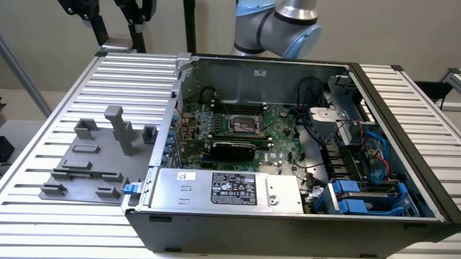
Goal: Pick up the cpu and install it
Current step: 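Pick up the cpu and move it towards the insertion slot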
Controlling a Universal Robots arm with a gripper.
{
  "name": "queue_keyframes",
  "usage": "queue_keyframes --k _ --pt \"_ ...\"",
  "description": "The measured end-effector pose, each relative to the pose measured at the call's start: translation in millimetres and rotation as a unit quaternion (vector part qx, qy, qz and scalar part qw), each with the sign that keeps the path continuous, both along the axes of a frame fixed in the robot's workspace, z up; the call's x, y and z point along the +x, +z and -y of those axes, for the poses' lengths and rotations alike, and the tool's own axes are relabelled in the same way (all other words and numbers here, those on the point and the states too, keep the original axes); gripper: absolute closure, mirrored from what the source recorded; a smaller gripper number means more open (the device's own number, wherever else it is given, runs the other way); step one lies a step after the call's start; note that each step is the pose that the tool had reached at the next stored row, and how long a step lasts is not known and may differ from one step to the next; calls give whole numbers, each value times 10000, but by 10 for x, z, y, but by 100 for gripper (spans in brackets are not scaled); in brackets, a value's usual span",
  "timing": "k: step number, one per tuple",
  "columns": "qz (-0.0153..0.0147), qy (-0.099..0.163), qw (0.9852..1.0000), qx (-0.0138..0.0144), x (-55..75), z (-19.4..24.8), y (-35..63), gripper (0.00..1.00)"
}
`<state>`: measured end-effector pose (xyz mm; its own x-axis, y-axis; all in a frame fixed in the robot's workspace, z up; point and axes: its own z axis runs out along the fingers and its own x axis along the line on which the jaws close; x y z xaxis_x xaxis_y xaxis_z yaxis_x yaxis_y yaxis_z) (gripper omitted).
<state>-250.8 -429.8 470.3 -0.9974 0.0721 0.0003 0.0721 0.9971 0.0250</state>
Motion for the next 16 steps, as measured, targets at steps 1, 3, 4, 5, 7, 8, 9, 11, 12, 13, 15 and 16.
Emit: queue_keyframes --k 1,3,4,5,7,8,9,11,12,13,15,16 --pt "-3 0 10000 0 45 0 29 45" --pt "-7 0 10000 1 139 0 69 45" --pt "-9 0 10000 0 184 0 84 45" --pt "-11 0 10000 0 229 0 95 45" --pt "-12 0 10000 0 319 0 109 45" --pt "-12 0 10000 0 364 0 112 45" --pt "-12 0 10000 0 411 0 114 45" --pt "-13 0 10000 0 500 -1 115 45" --pt "-13 0 10000 0 547 -1 114 45" --pt "-12 0 10000 0 589 -1 114 45" --pt "-12 -1 10000 0 683 -4 114 45" --pt "-13 0 10000 0 728 -6 112 45"
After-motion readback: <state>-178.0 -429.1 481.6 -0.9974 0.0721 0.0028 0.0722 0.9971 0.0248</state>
